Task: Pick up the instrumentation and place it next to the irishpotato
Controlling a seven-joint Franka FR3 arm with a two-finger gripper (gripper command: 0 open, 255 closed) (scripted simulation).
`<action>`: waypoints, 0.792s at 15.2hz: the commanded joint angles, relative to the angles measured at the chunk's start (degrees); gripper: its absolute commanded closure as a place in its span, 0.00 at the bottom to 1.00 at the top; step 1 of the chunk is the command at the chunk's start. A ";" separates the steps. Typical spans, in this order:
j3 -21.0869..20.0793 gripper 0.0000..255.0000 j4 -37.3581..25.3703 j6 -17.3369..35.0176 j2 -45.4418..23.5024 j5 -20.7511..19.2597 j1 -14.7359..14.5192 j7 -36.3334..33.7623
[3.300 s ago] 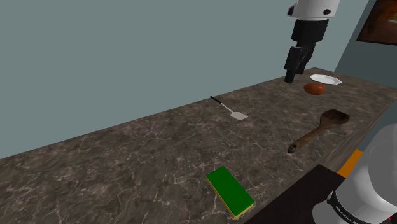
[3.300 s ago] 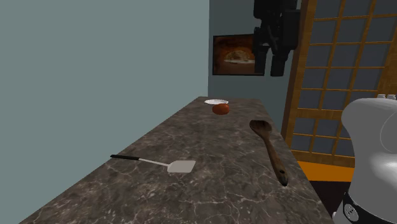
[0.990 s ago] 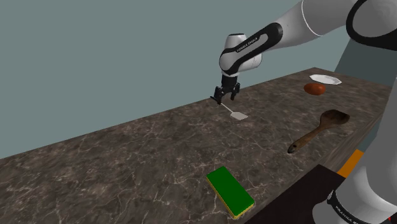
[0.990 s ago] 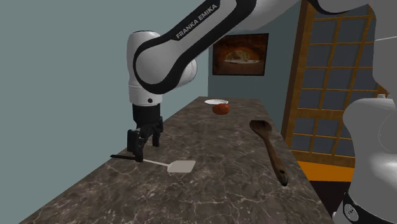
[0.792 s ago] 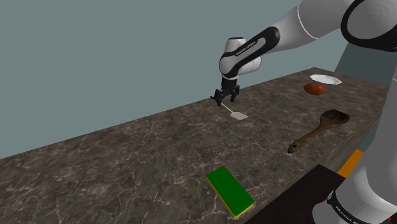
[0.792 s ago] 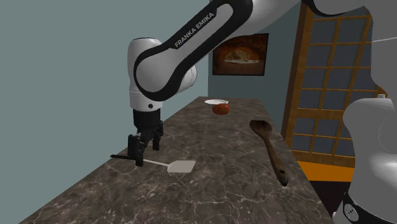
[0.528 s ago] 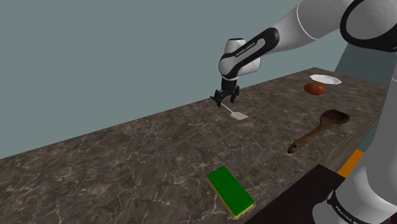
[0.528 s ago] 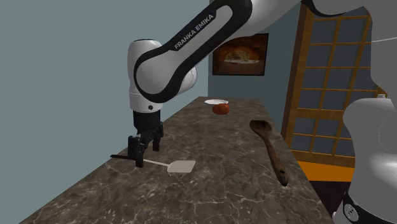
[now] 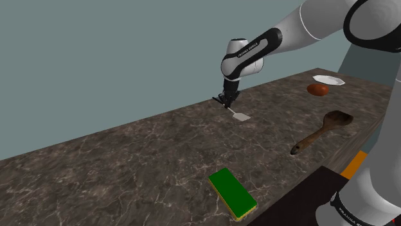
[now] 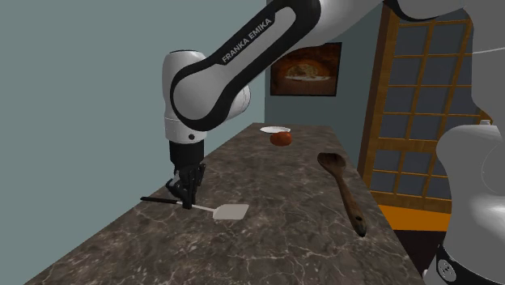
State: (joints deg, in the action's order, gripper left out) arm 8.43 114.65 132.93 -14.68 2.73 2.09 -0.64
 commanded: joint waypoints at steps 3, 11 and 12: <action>0.00 1.00 0.00 0.00 0.00 0.00 0.00 0.00; 0.17 1.00 -1.73 -4.06 2.37 -0.54 -0.13 -0.36; 0.19 1.00 -2.06 -4.75 2.73 -0.62 -0.15 -0.41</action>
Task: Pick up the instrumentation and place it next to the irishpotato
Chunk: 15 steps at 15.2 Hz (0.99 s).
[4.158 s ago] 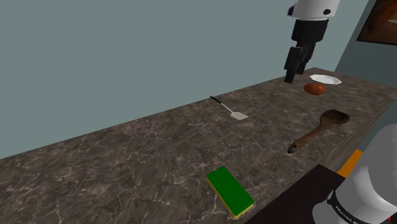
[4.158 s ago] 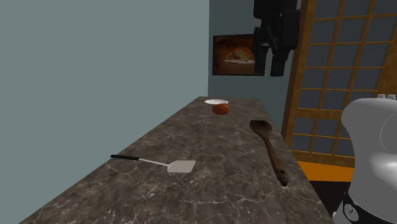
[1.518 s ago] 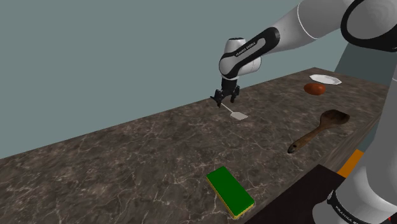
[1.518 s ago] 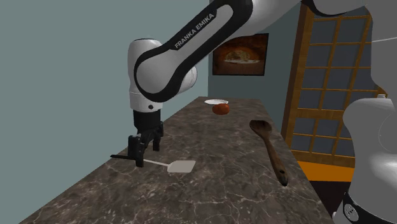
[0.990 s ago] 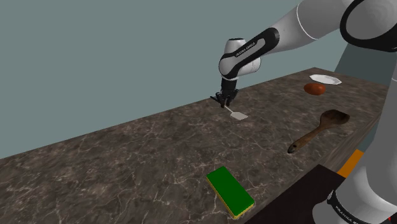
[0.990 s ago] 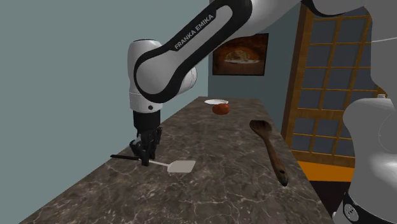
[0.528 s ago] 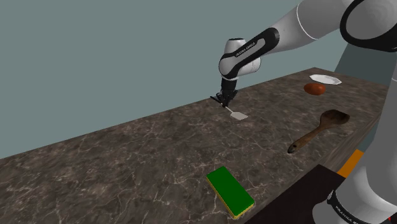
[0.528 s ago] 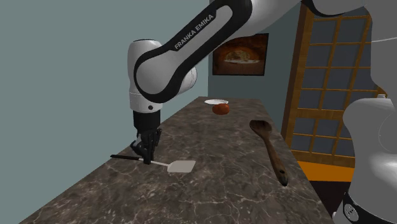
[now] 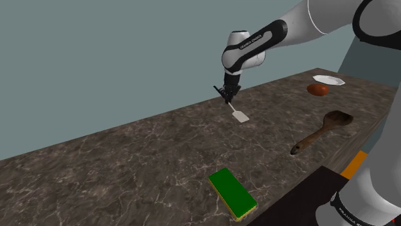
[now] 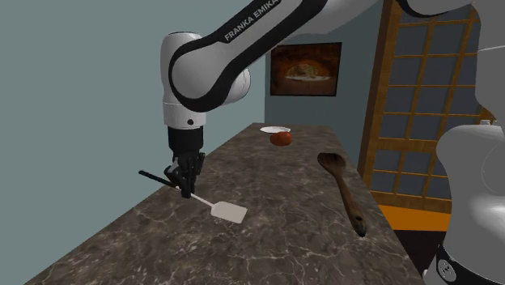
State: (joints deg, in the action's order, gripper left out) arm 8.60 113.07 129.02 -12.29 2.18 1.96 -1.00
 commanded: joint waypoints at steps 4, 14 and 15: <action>0.09 1.00 -1.93 -3.61 1.68 -0.37 -0.08 -0.25; 0.19 1.00 -6.48 -10.72 4.28 -0.93 -0.17 -0.61; 0.19 1.00 -7.00 -11.44 4.48 -0.97 -0.18 -0.64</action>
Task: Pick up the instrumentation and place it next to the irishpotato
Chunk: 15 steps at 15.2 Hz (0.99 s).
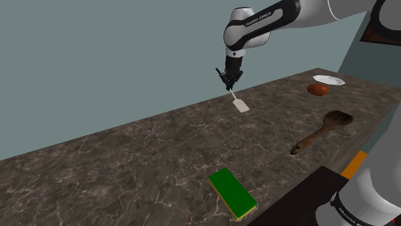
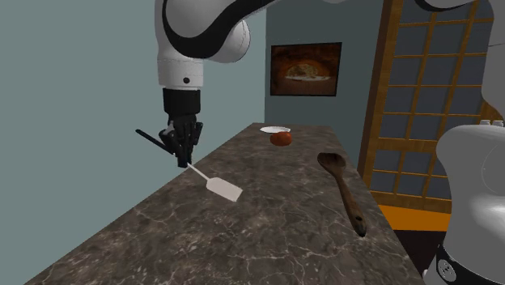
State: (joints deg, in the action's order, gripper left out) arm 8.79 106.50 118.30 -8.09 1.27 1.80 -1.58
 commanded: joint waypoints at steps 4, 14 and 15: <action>0.02 1.00 -2.68 -3.64 0.95 -0.20 -0.04 -0.14; 4.43 1.00 5.38 -2.75 8.17 -0.74 4.80 9.00; 5.04 1.00 6.16 -2.63 8.84 -0.82 5.42 10.21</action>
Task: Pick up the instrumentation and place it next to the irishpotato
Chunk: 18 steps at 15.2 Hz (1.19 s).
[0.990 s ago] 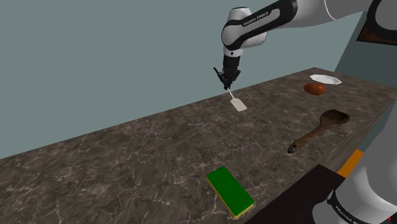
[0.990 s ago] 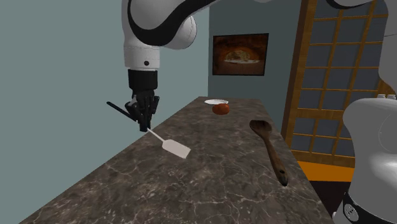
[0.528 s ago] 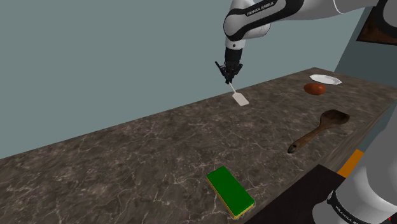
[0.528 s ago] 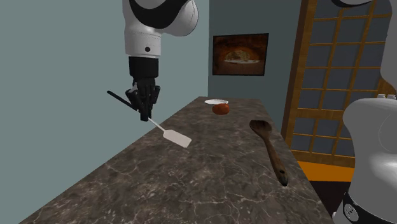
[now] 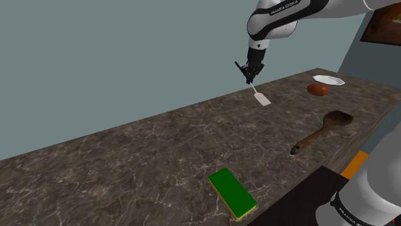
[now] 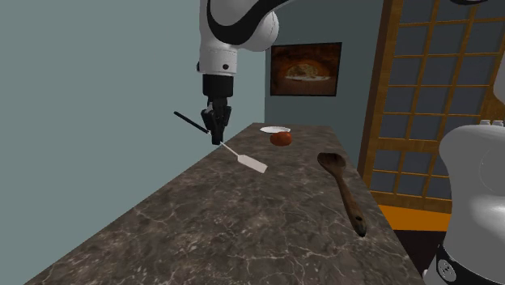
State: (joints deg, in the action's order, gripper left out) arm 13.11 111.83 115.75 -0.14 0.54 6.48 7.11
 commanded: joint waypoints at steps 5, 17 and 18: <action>3.99 1.00 3.72 0.26 3.49 -0.52 3.91 7.77; 13.01 1.00 3.96 -0.25 4.06 -0.24 11.47 24.46; 13.80 1.00 3.56 -0.37 3.71 -0.03 12.10 25.97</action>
State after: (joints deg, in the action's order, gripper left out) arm 26.10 115.39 115.37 3.62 0.44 17.91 31.43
